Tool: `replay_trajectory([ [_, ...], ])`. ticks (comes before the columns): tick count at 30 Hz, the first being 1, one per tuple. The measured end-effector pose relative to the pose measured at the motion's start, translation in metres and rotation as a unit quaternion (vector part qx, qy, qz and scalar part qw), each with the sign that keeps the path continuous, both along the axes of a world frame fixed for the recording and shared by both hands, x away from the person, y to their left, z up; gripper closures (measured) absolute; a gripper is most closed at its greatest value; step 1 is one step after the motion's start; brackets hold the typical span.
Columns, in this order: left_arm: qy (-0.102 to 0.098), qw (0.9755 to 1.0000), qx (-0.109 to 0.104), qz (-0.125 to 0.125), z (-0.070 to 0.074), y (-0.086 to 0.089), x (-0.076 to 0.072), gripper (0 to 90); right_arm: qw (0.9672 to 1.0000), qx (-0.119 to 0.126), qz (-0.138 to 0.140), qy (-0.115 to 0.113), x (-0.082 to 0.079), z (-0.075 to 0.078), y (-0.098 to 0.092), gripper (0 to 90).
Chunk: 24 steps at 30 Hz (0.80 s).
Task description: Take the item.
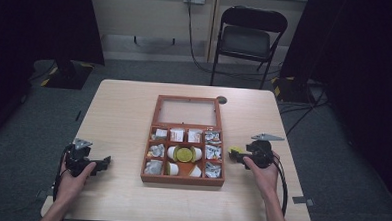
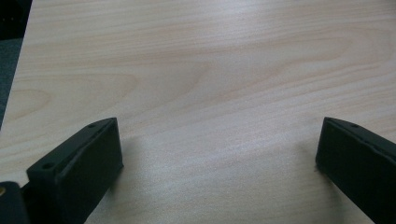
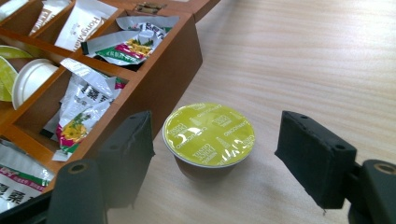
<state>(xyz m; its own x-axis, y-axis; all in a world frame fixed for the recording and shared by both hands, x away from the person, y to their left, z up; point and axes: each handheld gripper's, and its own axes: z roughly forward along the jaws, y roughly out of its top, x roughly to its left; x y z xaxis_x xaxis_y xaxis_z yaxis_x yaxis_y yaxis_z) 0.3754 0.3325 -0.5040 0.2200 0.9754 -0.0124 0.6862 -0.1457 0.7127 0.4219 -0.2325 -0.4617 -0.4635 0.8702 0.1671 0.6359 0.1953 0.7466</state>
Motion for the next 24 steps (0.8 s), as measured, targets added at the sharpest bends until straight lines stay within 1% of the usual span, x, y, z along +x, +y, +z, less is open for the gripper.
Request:
replay_trajectory([
  [6,0.000,1.0000,0.000,0.000,0.000,0.000,0.000,0.0,1.0000,0.004,-0.004,-0.008,-0.006,0.007,-0.004,26.4],
  [9,0.000,1.0000,0.000,0.000,0.000,0.000,0.000,0.0,0.9999,0.007,-0.007,-0.008,-0.009,0.011,-0.007,26.2],
  [11,0.000,1.0000,0.000,0.001,0.000,0.000,0.000,0.0,0.9999,0.002,-0.008,-0.008,-0.011,0.013,-0.010,26.1],
  [16,0.000,1.0000,0.000,0.000,0.000,0.000,0.000,0.0,0.9996,0.007,-0.010,-0.025,-0.022,0.021,-0.017,24.9],
  [18,0.000,1.0000,0.000,0.000,0.000,0.000,0.000,0.0,0.9996,0.010,-0.006,-0.026,-0.025,0.023,-0.019,23.4],
  [20,0.000,1.0000,0.000,0.000,0.000,0.000,0.000,0.0,0.9996,0.006,-0.003,-0.028,-0.028,0.023,-0.020,22.3],
  [24,0.000,1.0000,0.000,0.001,0.000,0.000,0.000,0.0,0.9996,0.001,-0.010,-0.025,-0.034,0.021,-0.027,21.3],
])
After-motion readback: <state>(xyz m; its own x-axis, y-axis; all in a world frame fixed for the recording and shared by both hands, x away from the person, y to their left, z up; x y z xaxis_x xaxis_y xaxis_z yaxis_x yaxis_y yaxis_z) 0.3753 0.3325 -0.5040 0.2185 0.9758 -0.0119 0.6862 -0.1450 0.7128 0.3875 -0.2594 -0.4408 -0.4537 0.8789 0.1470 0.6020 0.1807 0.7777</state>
